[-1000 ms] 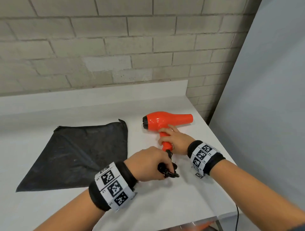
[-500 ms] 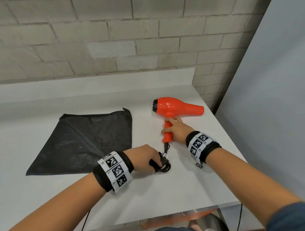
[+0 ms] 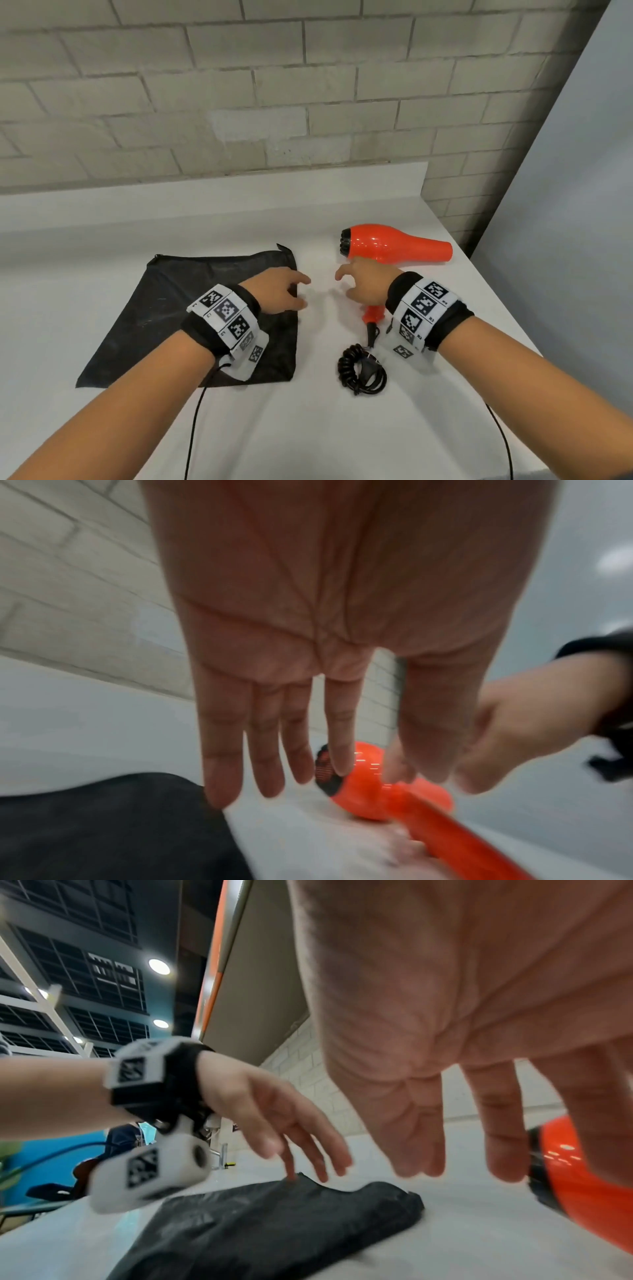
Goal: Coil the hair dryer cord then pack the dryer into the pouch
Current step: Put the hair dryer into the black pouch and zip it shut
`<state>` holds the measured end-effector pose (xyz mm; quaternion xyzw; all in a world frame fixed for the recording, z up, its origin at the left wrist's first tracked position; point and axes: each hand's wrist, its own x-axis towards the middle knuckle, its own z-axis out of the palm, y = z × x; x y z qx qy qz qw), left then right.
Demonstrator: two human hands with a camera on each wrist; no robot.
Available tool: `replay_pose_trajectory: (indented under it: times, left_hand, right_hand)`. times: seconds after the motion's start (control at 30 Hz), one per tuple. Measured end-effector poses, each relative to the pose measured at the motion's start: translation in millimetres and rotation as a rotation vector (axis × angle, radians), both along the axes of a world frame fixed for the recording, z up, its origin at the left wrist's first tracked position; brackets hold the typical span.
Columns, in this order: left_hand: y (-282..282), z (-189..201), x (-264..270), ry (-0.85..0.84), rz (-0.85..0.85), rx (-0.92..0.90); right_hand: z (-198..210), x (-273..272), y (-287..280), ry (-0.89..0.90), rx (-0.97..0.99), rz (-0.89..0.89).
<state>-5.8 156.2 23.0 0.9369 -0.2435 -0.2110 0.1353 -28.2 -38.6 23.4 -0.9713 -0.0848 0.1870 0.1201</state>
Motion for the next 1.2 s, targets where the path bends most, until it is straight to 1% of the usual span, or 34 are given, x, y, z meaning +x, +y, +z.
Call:
replay_pose_trajectory:
  times: [0.1, 0.2, 0.33, 0.4, 0.43, 0.47, 0.53, 0.63, 0.7, 0.87, 0.97, 1.03, 1.07, 1.13, 1.17, 1.2]
  left_hand:
    - [17.3, -5.3, 41.2, -0.083, 0.125, 0.039]
    - [30.1, -15.2, 72.9, -0.085, 0.200, 0.027]
    - [41.7, -30.3, 101.6, -0.028, 0.245, 0.070]
    - [46.7, -36.0, 111.1, -0.038, 0.217, 0.109]
    - [48.4, -38.0, 114.7, -0.063, 0.199, 0.099]
    - [49.0, -37.6, 116.0, -0.086, 0.196, 0.046]
    - [46.8, -33.4, 115.5, -0.115, 0.184, -0.165]
    - [33.8, -13.4, 105.5, -0.168, 0.093, -0.431]
    - [25.9, 1.7, 99.4, -0.212, 0.054, -0.559]
    - [14.0, 38.8, 87.5, -0.435, 0.071, -0.781]
    - [1.3, 55.1, 68.4, -0.491, 0.020, -0.826]
    - [-8.0, 57.8, 50.7, -0.427, -0.016, -0.845]
    - [-11.0, 57.7, 42.2, -0.348, -0.032, -0.840]
    - [-12.4, 55.5, 30.4, -0.154, -0.049, -0.772]
    - [-11.6, 54.2, 26.4, -0.097, -0.052, -0.752]
    - [-9.4, 52.0, 25.4, -0.091, -0.040, -0.759]
  right_hand:
    - [12.9, 18.8, 25.5, -0.002, 0.044, 0.067]
    - [16.6, 39.0, 50.0, 0.014, 0.050, 0.085]
    - [10.7, 61.4, 73.1, 0.042, 0.061, 0.086]
    - [7.2, 69.3, 79.1, 0.058, 0.073, 0.082]
    - [6.0, 71.6, 80.6, 0.057, 0.085, 0.081]
    - [5.1, 73.7, 81.7, 0.051, 0.105, 0.079]
    - [2.3, 77.7, 82.7, 0.012, 0.168, 0.067]
    - [1.2, 80.2, 78.0, -0.102, 0.282, 0.004]
    - [5.3, 79.6, 70.9, -0.151, 0.317, -0.049]
    - [23.5, 65.4, 45.5, -0.306, 0.338, -0.165]
    - [38.9, 55.6, 35.8, -0.392, 0.369, -0.288]
    - [46.8, 51.9, 31.0, -0.446, 0.435, -0.347]
    - [50.2, 48.6, 28.1, -0.457, 0.491, -0.381]
    - [54.2, 40.8, 22.3, -0.459, 0.604, -0.427]
    - [55.8, 35.3, 19.5, -0.467, 0.644, -0.434]
    - [56.6, 30.4, 17.2, -0.467, 0.681, -0.439]
